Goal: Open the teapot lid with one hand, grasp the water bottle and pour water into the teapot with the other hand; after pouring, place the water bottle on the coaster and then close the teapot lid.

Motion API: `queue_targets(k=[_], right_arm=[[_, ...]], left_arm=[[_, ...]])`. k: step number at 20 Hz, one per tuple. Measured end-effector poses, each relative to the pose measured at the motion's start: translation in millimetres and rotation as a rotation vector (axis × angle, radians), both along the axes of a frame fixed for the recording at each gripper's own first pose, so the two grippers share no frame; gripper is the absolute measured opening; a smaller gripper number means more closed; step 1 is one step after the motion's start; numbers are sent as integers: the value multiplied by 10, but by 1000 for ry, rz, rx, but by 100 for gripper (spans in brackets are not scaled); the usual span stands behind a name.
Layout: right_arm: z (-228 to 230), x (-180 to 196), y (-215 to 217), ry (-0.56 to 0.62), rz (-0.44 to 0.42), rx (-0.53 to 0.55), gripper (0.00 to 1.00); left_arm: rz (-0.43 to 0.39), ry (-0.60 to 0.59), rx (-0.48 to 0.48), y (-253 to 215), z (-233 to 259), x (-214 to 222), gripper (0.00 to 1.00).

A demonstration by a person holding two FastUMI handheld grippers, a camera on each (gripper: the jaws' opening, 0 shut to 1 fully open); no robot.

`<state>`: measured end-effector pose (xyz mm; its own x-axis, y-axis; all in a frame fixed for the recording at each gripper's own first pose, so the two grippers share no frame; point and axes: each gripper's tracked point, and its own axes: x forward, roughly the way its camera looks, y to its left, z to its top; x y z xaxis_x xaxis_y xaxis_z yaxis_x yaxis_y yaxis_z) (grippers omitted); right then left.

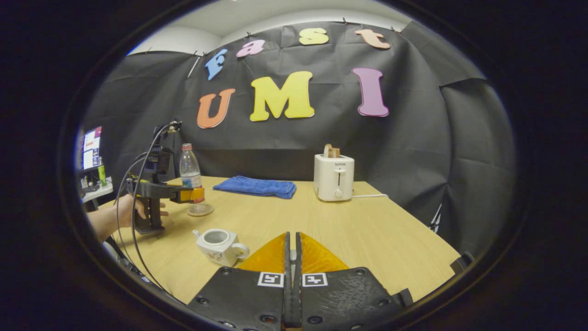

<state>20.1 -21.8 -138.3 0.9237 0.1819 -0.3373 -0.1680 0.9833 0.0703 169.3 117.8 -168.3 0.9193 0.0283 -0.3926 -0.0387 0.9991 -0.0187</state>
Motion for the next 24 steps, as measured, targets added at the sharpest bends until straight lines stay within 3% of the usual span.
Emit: queue_targets(k=[8,13,16,24], right_arm=[[105,27,344,-22,71,15,0],[274,194,681,-59,139,30,0],[272,321,881,-53,168,44,0],[81,367,1352,-36,250,48,0]], left_arm=[[33,83,-22,123,36,-629,100],[95,-52,-4,323,522,-1169,100],[122,-141,-48,311,793,-1425,100],[104,-302,15,160,1215,-1640,100]])
